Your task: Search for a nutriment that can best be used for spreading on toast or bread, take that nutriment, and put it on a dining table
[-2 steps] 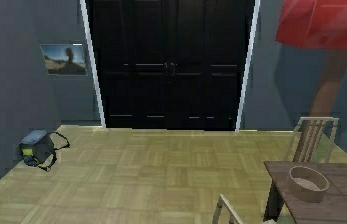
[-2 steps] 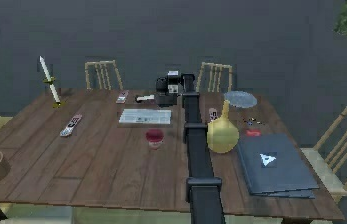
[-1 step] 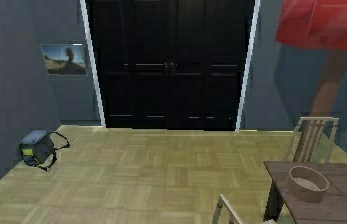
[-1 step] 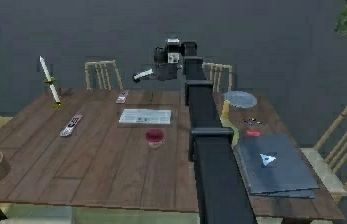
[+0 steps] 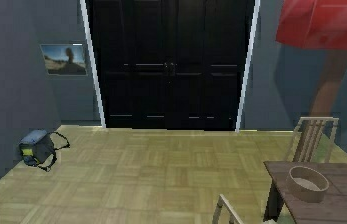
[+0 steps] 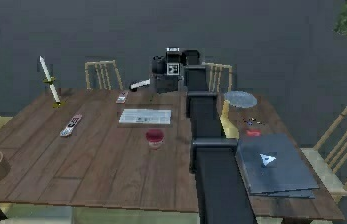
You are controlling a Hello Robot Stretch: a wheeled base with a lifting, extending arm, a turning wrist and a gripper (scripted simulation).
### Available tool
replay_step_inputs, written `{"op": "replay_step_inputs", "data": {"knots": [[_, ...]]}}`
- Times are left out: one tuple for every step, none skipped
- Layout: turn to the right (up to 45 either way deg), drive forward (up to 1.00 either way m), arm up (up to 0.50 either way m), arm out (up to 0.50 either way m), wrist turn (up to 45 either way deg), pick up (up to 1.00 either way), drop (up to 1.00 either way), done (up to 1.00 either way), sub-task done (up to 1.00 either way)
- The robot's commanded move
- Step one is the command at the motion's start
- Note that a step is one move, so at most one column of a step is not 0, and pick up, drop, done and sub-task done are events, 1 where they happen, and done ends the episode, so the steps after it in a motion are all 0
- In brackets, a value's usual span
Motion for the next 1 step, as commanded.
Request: {"op": "replay_step_inputs", "data": {"knots": [[0.0,0.00,0.00,0.00,0.0,0.00,0.00,1.00,0.00]]}}
